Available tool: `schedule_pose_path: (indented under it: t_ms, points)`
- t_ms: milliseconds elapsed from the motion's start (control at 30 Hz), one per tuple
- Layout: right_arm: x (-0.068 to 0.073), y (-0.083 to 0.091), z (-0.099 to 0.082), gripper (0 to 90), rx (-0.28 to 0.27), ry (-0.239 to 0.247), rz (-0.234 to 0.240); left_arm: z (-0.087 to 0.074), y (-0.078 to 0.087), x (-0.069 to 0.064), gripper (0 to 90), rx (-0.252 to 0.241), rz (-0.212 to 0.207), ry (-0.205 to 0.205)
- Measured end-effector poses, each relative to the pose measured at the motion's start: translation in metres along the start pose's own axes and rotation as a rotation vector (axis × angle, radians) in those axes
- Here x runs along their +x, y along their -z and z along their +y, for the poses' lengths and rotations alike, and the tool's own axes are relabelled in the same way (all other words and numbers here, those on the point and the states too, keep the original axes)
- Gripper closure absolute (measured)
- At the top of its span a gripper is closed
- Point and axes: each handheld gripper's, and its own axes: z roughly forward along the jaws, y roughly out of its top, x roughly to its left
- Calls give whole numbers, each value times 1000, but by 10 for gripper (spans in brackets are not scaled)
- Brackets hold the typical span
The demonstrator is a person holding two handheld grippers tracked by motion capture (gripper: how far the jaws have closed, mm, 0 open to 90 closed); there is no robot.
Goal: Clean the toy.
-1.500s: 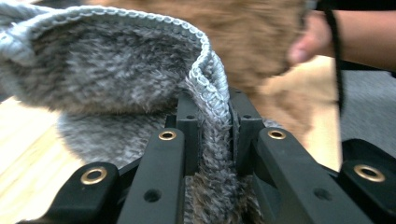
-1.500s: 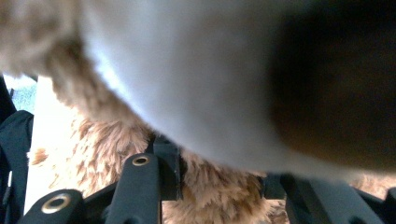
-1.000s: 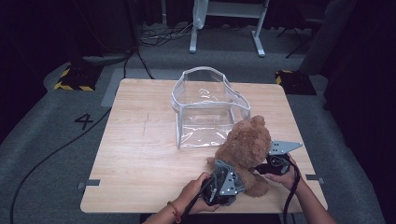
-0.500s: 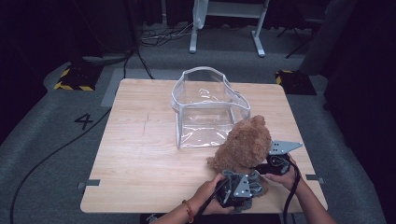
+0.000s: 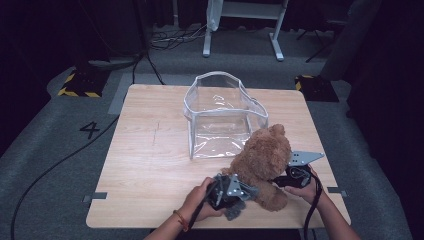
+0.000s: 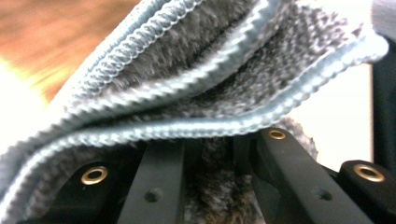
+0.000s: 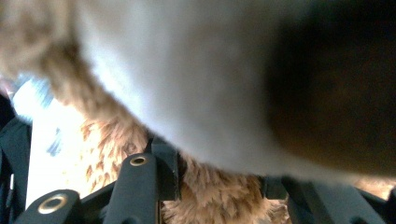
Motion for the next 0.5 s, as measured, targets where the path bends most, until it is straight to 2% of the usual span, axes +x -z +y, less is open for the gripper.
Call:
schedule_pose_path:
  t_ms: [67, 133, 200, 267, 300, 367, 500]
  points:
    - [0, 0, 0, 588, -1, 1, 5, -7, 8, 10, 780, -9, 25, 47]
    - [-1, 0, 0, 586, -3, 2, 10, -16, 19, 23, 779, -16, 72, 94]
    - [-1, 0, -1, 582, -8, 10, 22, -23, 29, 35, 777, -56, 103, 152]
    - [0, 0, -1, 575, -9, 21, 37, -26, 39, 47, 776, -83, 137, 188]
    - [0, 1, -1, 571, -9, 25, 43, -27, 43, 52, 773, -111, 137, 205]
    - [0, 1, -1, 552, -10, 35, 52, -26, 48, 57, 768, -141, 139, 208]
    - [2, 2, 0, 464, -6, 50, 58, -11, 47, 58, 763, -161, 147, 172]
